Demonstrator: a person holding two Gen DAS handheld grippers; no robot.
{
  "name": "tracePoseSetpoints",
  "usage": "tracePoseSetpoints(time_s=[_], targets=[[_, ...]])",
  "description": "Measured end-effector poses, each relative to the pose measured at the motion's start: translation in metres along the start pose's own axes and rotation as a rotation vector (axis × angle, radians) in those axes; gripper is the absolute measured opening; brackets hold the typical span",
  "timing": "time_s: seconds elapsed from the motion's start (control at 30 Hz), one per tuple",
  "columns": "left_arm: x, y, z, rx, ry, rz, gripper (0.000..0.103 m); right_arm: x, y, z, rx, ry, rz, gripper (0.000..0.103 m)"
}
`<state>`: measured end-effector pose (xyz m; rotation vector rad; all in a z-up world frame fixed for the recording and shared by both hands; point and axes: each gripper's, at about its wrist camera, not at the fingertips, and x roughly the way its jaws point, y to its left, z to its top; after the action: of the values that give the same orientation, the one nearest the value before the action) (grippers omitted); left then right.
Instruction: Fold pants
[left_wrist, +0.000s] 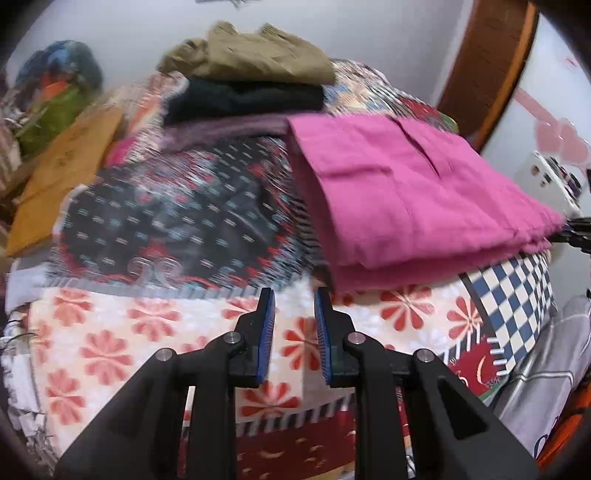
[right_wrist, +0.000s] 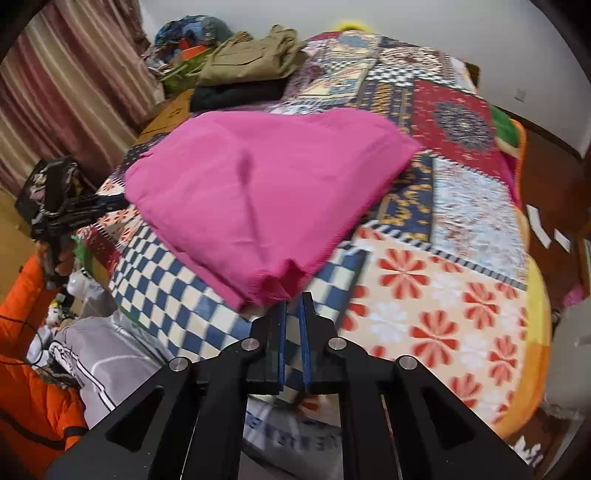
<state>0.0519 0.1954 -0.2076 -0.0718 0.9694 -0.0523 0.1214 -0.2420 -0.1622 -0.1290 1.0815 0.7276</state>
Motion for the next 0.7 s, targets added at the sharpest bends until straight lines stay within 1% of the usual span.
tracePoseSetpoints(time_s=[0.1,0.17,0.2,0.23,0.27,0.3,0.33,0.37,0.47,0.53,0.6,0.67,0.7], targets=[[-0.023,-0.001,0.022,-0.001,-0.070,0.076,0.021,-0.021,0.000,0.015,-0.020,-0.055,-0.054,0.007],[-0.036,-0.005,0.041,-0.015,-0.117,0.097,0.026,-0.032,0.008,0.031,-0.041,-0.102,-0.066,0.008],[-0.039,-0.008,0.050,-0.022,-0.133,0.095,0.028,-0.035,0.012,0.039,-0.050,-0.121,-0.064,0.012],[-0.042,-0.015,0.061,-0.023,-0.151,0.092,0.030,-0.037,0.019,0.049,-0.065,-0.144,-0.053,0.020],[-0.042,-0.021,0.067,-0.020,-0.158,0.086,0.031,-0.036,0.028,0.059,-0.087,-0.168,-0.039,0.026],[-0.041,-0.030,0.073,-0.012,-0.164,0.071,0.032,-0.033,0.038,0.067,-0.109,-0.189,-0.028,0.036],[-0.036,-0.041,0.079,0.002,-0.163,0.049,0.036,-0.028,0.046,0.074,-0.126,-0.201,-0.018,0.042],[-0.033,-0.048,0.082,0.011,-0.158,0.040,0.039,-0.020,0.056,0.081,-0.149,-0.207,0.001,0.043],[-0.009,-0.073,0.086,0.036,-0.113,0.000,0.039,0.009,0.076,0.090,-0.194,-0.176,0.065,0.043],[0.008,-0.082,0.081,0.038,-0.064,-0.027,0.039,0.032,0.085,0.091,-0.213,-0.127,0.096,0.043],[0.023,-0.085,0.073,0.040,-0.026,-0.018,0.039,0.053,0.085,0.088,-0.213,-0.051,0.126,0.043],[0.033,-0.086,0.065,0.040,0.004,-0.006,0.039,0.064,0.078,0.080,-0.196,-0.003,0.132,0.039],[0.039,-0.083,0.060,0.033,0.021,-0.004,0.039,0.067,0.072,0.075,-0.192,0.017,0.128,0.036]])
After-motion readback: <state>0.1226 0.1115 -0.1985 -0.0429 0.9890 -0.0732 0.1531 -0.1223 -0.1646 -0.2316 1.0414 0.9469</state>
